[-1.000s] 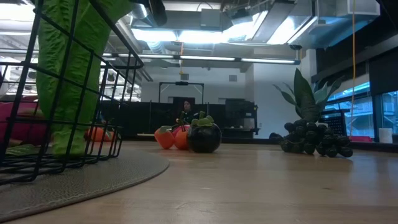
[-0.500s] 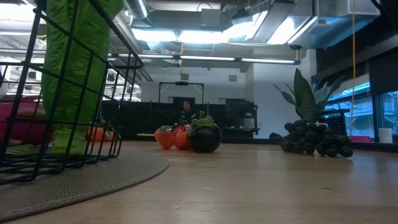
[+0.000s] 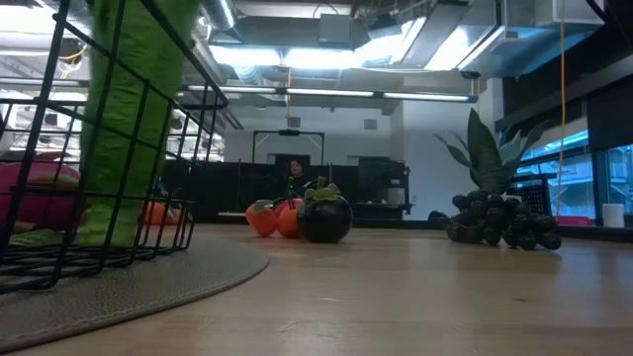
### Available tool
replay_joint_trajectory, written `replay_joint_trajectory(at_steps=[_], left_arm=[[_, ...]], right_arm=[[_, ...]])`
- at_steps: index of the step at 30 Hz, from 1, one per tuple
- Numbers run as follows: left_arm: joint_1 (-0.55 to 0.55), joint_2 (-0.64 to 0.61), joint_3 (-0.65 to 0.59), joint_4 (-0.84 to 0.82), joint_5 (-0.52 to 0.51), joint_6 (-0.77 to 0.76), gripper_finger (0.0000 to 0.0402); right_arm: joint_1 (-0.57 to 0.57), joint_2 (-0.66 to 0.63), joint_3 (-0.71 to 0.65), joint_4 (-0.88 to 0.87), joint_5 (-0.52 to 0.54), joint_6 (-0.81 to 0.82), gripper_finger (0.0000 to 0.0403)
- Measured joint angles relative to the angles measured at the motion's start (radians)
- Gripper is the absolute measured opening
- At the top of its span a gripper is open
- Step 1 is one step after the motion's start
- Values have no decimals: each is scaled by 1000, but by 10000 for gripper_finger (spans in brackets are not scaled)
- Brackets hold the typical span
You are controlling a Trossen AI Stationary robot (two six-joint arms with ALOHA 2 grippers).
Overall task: Build produce basket
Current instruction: Put the green lettuce into the black wire basket, then put the pink dragon fruit into the black wire basket
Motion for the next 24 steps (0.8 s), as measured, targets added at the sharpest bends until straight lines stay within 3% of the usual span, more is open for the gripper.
replay_joint_trajectory(at_steps=[12, 17, 24], left_arm=[[76, 36, 8, 125, -25, 83, 94], [76, -35, 8, 98, -48, 112, 94], [76, -169, 8, -37, -204, 162, 94]], right_arm=[[0, 0, 21, -41, 2, -18, 133], [0, -6, 21, -46, 2, -43, 133], [2, -58, 21, -122, 62, -59, 133]])
